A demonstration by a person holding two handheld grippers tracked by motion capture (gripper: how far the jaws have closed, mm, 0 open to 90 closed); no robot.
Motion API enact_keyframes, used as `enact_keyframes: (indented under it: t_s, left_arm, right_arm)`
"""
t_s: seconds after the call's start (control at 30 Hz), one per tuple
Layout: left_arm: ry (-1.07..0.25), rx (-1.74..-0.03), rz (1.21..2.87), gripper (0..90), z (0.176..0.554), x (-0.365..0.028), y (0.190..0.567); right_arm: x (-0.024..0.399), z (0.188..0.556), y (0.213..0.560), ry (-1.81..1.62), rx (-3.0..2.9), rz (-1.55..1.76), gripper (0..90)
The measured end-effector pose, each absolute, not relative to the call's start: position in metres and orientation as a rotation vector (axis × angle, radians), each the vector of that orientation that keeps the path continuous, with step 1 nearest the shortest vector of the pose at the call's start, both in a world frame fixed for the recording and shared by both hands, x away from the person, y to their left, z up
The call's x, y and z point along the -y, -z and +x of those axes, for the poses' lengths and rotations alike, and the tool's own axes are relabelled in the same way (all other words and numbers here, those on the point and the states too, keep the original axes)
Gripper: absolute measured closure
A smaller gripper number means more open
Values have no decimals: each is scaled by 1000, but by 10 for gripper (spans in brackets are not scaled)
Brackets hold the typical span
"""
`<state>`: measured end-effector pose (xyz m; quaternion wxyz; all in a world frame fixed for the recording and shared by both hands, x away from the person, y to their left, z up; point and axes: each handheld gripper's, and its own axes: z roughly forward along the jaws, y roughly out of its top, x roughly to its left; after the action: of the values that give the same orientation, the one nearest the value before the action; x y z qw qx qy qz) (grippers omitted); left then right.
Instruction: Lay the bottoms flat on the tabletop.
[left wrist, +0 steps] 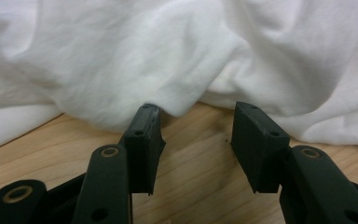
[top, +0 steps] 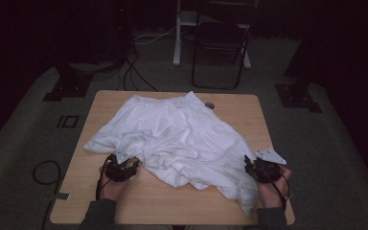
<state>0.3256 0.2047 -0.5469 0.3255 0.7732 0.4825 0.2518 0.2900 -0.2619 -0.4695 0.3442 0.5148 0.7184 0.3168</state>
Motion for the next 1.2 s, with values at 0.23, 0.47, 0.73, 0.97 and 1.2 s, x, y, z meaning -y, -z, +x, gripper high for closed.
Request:
enact_keyframes:
  t_s: [0.23,0.47,0.73,0.97,1.2]
  left_arm:
    - [-684,-1165,1981,513,326,-190,513]
    - [-680,-1073,1958,474,340,-164,483]
    - [-597,-975,2053,386,362,-116,482]
    - [-531,-977,2141,298,382,-87,503]
    - [-531,-1041,2229,662,383,-94,523]
  right_arm:
    - [239,333,515,-780,-2032,1379,474]
    - [238,346,539,-741,-2086,1426,463]
    - [247,345,545,-851,-2061,1479,442]
    - [249,343,547,-876,-2047,1467,442]
    - [249,343,548,-885,-2040,1466,442]
